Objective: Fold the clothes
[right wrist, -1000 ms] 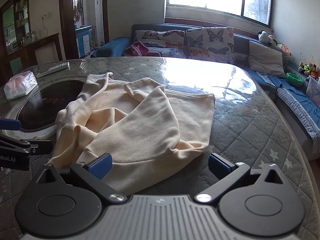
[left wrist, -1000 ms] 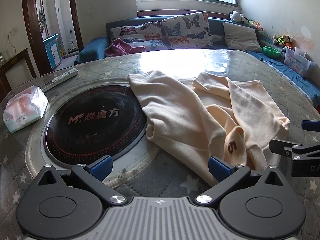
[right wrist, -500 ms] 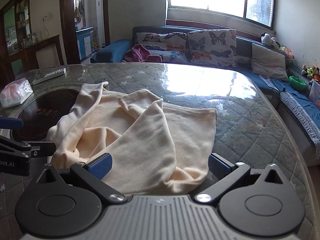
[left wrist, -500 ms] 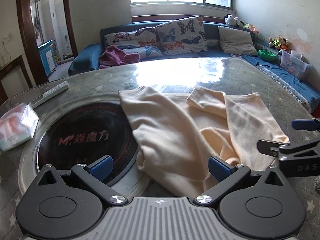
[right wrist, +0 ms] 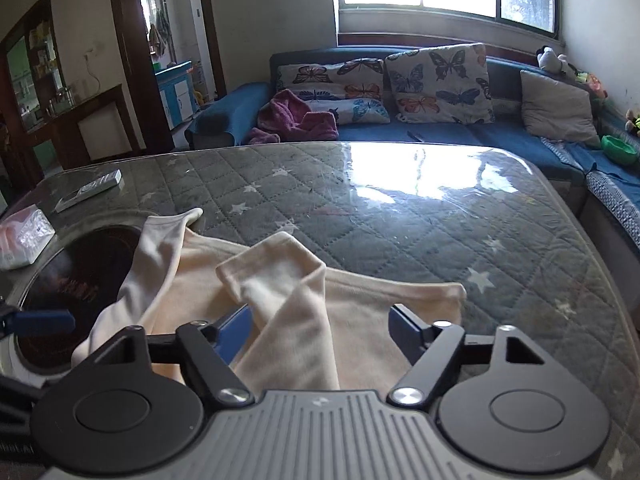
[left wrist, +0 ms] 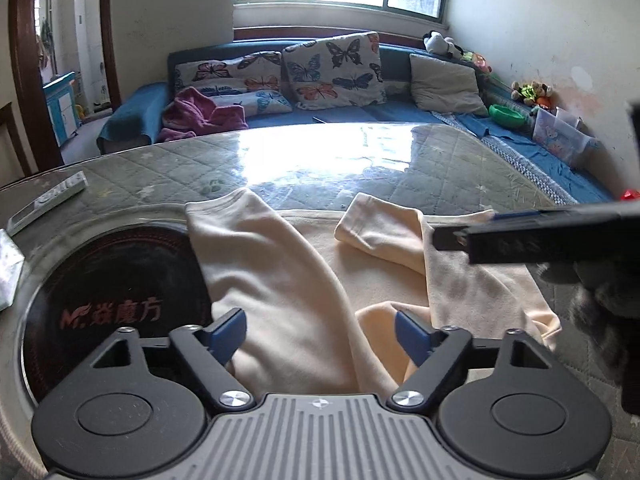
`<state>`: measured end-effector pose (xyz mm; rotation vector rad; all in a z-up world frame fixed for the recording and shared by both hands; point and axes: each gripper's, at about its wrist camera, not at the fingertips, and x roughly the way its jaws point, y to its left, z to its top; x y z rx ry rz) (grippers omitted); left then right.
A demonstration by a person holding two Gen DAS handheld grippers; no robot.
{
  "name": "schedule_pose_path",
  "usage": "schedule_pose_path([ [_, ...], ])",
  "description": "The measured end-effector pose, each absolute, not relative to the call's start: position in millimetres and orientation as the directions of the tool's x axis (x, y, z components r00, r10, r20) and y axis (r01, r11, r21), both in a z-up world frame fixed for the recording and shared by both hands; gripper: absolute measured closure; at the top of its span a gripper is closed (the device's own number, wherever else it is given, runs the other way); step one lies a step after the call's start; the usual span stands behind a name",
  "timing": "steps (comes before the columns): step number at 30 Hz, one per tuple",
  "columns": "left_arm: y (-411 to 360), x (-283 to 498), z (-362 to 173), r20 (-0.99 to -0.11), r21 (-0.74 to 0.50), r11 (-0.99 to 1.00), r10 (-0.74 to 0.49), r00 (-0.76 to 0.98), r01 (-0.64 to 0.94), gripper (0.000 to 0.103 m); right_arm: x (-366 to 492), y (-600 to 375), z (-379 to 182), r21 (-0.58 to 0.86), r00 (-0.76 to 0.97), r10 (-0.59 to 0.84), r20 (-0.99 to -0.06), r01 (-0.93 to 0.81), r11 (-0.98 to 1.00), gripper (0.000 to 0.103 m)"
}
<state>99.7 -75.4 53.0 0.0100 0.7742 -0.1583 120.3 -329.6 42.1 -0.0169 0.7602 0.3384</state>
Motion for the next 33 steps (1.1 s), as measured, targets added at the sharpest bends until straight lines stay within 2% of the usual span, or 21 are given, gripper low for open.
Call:
schedule_pose_path([
  [2,-76,107,51,-0.701,-0.054,0.987,-0.147,0.698,0.154,0.031,136,-327,38,0.139,0.654,0.314,-0.688,-0.306,0.942,0.039],
  [3,-76,110,51,-0.702,-0.059,0.986,-0.154,0.695,0.159,0.031,141,-326,36,0.150,0.647,0.320,-0.692,-0.304,0.941,0.044],
  [13,-78,155,45,-0.728,-0.046,0.991,-0.121,0.674,0.128,0.032,183,-317,13,0.162,0.609,0.307,-0.731,-0.282,0.946,0.071],
  [15,-79,162,42,-0.736,-0.040,0.992,-0.112,0.667,0.123,0.032,184,-318,15,0.168,0.598,0.319,-0.735,-0.295,0.941,0.094],
  [17,-78,166,38,-0.744,-0.031,0.992,-0.104,0.660,0.121,0.040,182,-319,16,0.166,0.592,0.321,-0.740,-0.301,0.939,0.098],
  [19,-77,167,34,-0.751,-0.037,0.991,-0.113,0.650,0.129,0.061,177,-322,21,0.147,0.604,0.314,-0.733,-0.310,0.939,0.100],
  [25,-62,161,29,-0.744,-0.062,0.992,-0.119,0.658,0.110,0.094,150,-342,42,0.089,0.665,0.283,-0.692,-0.310,0.946,0.101],
  [33,-49,139,46,-0.697,-0.070,0.994,-0.110,0.709,0.086,0.099,84,-408,77,0.038,0.766,0.185,-0.615,-0.205,0.978,0.101],
])
